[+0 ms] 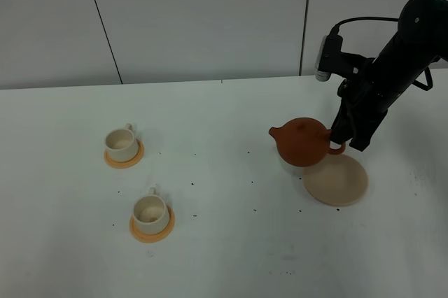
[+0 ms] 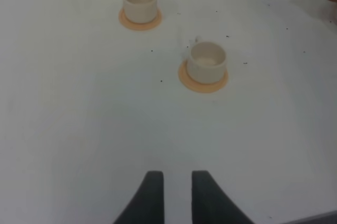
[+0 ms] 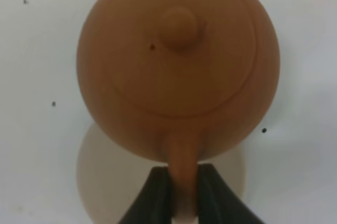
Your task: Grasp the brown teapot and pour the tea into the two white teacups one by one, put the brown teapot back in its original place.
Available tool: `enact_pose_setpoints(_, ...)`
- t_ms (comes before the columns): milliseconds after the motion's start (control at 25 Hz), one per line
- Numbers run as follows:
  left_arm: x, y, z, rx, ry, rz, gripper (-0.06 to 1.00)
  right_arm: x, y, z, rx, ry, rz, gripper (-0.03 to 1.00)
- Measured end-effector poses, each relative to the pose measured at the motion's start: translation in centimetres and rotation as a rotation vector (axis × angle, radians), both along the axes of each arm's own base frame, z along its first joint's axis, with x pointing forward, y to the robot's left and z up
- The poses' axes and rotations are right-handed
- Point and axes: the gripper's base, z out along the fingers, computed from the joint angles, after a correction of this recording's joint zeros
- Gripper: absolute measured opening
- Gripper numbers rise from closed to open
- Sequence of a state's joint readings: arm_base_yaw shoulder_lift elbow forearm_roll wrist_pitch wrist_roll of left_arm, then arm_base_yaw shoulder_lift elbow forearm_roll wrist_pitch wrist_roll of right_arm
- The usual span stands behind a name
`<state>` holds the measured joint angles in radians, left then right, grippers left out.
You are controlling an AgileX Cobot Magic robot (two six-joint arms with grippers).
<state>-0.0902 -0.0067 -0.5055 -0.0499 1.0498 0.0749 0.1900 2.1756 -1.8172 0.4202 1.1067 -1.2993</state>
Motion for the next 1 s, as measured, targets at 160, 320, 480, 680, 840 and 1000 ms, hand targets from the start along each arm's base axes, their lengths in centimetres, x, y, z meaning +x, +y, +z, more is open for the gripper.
enact_pose_setpoints(160, 0.0, 0.0, 0.0, 0.000, 0.000, 0.000, 0.20, 0.1, -0.2, 0.0, 0.002, -0.006, -0.005, 0.10)
enact_pose_setpoints(320, 0.0, 0.0, 0.0, 0.000, 0.000, 0.000, 0.20, 0.2, -0.2, 0.1, 0.022, -0.014, -0.005, 0.10)
enact_pose_setpoints(480, 0.0, 0.0, 0.0, 0.000, 0.000, 0.000, 0.20, 0.3, -0.5, 0.2, 0.046, -0.017, -0.009, 0.10)
enact_pose_setpoints(680, 0.0, 0.0, 0.0, 0.000, 0.000, 0.000, 0.20, 0.4, -1.2, 0.2, 0.047, -0.011, -0.020, 0.10)
enact_pose_setpoints(840, 0.0, 0.0, 0.0, 0.000, 0.000, 0.000, 0.20, 0.2, -2.0, -0.7, 0.041, 0.020, -0.035, 0.10)
enact_pose_setpoints(1000, 0.0, 0.0, 0.0, 0.000, 0.000, 0.000, 0.20, -0.8, -2.7, -3.0, 0.033, 0.074, -0.043, 0.10)
